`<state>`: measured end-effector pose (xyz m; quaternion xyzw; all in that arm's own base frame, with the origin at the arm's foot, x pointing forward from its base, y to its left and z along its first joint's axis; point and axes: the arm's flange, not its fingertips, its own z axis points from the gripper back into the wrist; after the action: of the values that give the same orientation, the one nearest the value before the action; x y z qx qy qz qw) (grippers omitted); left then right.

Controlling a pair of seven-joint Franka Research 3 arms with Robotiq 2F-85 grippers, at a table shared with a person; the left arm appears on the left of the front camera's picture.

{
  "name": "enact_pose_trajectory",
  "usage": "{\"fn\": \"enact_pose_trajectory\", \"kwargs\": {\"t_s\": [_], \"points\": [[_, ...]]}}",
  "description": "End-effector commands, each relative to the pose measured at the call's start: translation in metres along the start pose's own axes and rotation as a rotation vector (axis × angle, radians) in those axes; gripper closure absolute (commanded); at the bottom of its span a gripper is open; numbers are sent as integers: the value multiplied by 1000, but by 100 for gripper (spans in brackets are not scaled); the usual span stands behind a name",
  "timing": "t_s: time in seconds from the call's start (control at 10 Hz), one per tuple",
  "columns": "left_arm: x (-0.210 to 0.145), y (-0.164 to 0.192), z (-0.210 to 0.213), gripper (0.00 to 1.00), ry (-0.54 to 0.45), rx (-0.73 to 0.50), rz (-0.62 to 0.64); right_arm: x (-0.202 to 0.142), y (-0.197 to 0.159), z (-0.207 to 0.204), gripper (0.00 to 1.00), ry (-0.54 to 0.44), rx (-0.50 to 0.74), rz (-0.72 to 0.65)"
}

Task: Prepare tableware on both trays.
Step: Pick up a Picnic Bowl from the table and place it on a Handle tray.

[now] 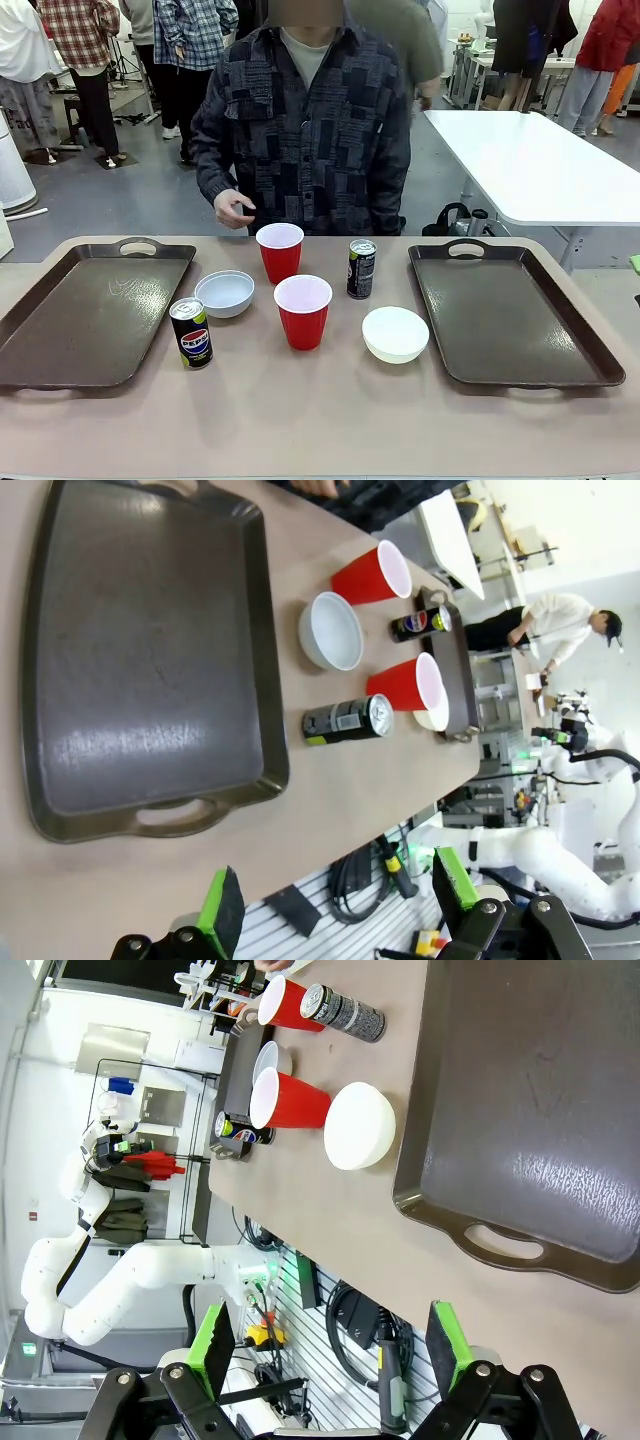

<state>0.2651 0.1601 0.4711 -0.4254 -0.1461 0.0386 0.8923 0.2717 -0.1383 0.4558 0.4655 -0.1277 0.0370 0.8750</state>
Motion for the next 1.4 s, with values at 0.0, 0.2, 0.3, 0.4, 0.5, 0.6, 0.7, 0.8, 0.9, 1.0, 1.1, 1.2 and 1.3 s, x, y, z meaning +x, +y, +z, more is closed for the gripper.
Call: {"fn": "enact_pose_trajectory", "kwargs": {"t_s": [0.0,0.2,0.3,0.4,0.5,0.6,0.7,0.8,0.9,1.0,1.1,1.2,1.3], "points": [[2,0,1,0,-12,-21,-2,0,1,0,0,-4,18,-2],[2,0,1,0,-12,-21,-2,0,1,0,0,-4,18,-2],[2,0,1,0,-12,-21,-2,0,1,0,0,-4,18,-2],[2,0,1,0,-12,-21,-2,0,1,0,0,-4,18,-2],[2,0,1,0,-12,-21,-2,0,1,0,0,-4,18,-2],[2,0,1,0,-12,-21,-2,0,0,0,0,0,0,0],[2,0,1,0,-12,-21,-2,4,16,-5,0,-11,-40,11],[2,0,1,0,-12,-21,-2,10,34,-12,0,9,-97,6],[2,0,1,0,-12,-21,-2,21,57,-26,0,28,-202,-15],[2,0,1,0,-12,-21,-2,35,80,-43,0,38,-305,-36],[2,0,1,0,-12,-21,-2,48,101,-61,0,60,-391,-36],[2,0,1,0,-12,-21,-2,59,116,-80,0,94,-464,-56],[2,0,1,0,-12,-21,-2,72,133,-104,0,117,-560,-61]]}}
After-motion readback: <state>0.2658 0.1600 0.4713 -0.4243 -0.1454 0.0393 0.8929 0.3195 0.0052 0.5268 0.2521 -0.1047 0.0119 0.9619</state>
